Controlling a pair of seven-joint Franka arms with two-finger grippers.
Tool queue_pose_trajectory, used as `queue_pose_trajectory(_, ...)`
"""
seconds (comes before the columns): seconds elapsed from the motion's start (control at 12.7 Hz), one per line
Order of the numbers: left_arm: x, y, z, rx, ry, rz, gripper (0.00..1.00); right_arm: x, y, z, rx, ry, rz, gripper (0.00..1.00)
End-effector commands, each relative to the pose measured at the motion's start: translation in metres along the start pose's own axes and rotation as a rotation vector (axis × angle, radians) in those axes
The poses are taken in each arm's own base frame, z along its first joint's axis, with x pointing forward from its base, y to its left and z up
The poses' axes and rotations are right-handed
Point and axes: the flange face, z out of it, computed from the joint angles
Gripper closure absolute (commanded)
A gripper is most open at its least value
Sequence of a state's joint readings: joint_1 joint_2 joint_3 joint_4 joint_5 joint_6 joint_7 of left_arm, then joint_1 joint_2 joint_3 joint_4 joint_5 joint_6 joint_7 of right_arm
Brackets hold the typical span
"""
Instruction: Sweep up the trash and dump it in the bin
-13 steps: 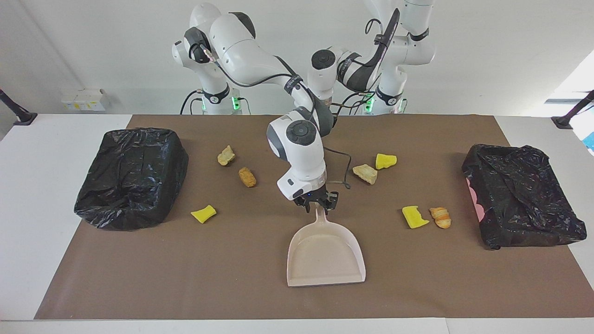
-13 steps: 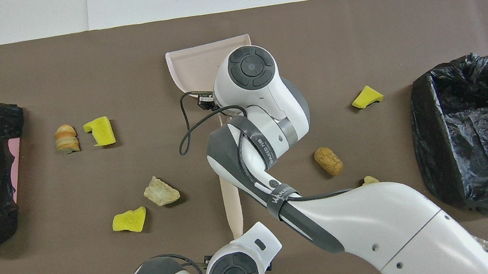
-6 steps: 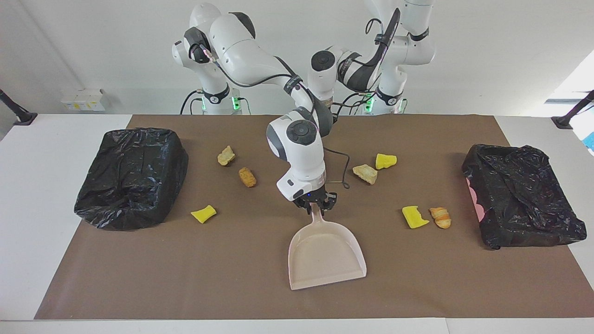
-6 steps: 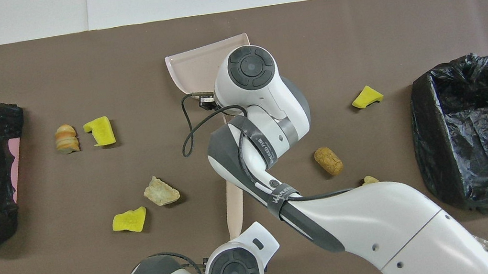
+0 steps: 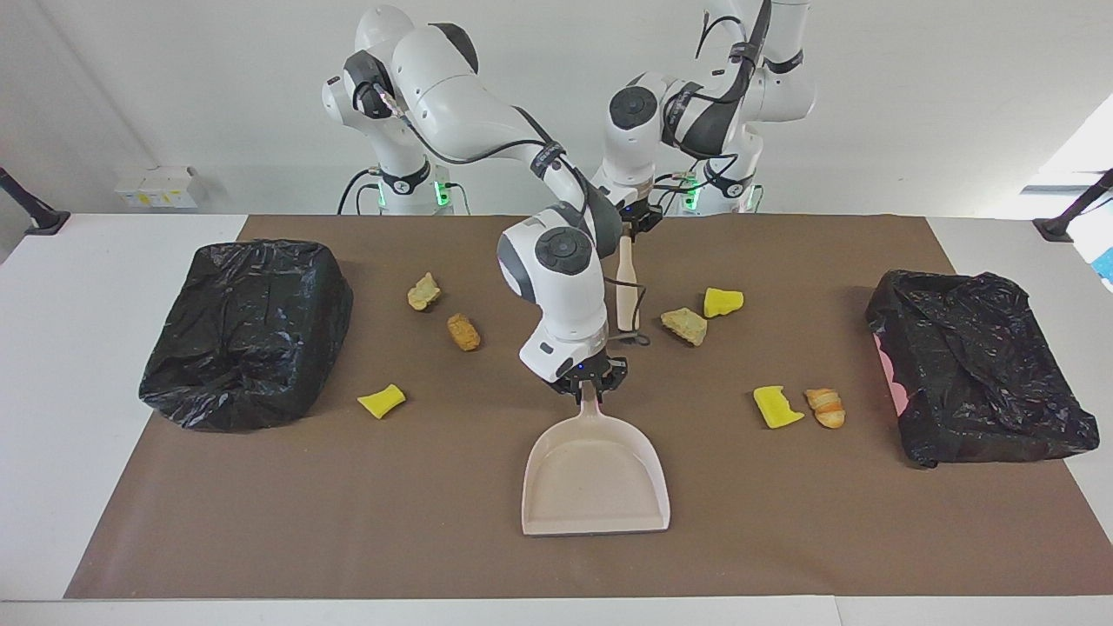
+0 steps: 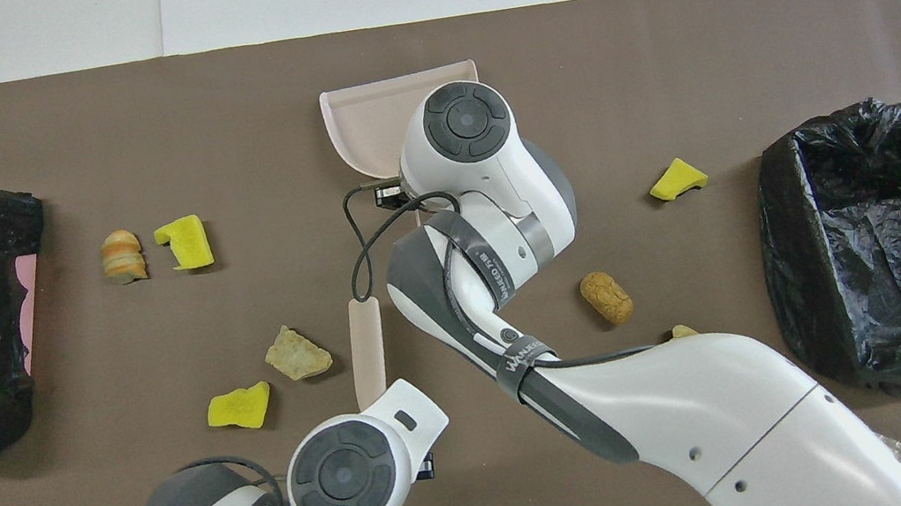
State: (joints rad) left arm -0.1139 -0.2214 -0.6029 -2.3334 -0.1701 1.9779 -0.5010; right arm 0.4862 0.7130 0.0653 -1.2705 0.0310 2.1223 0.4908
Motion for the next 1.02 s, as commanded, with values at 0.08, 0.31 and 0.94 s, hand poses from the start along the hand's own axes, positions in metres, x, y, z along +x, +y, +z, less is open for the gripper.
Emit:
queue_pose_trajectory(0.08,0.045,-0.087,-0.034,0.031,0.059,-0.012,1.00,0.001,0.020,-0.028,-0.026,-0.022,-0.083,1.00)
queue_pose_trajectory(0.31,0.110,-0.170,-0.047,0.031,0.075,0.021,1.00,-0.007,0.040,-0.049,-0.027,-0.057,-0.219,1.00)
queue_pose_trajectory(0.94,0.194,-0.328,-0.018,0.175,0.080,0.091,1.00,-0.019,0.113,-0.120,-0.016,-0.282,-0.724,1.00)
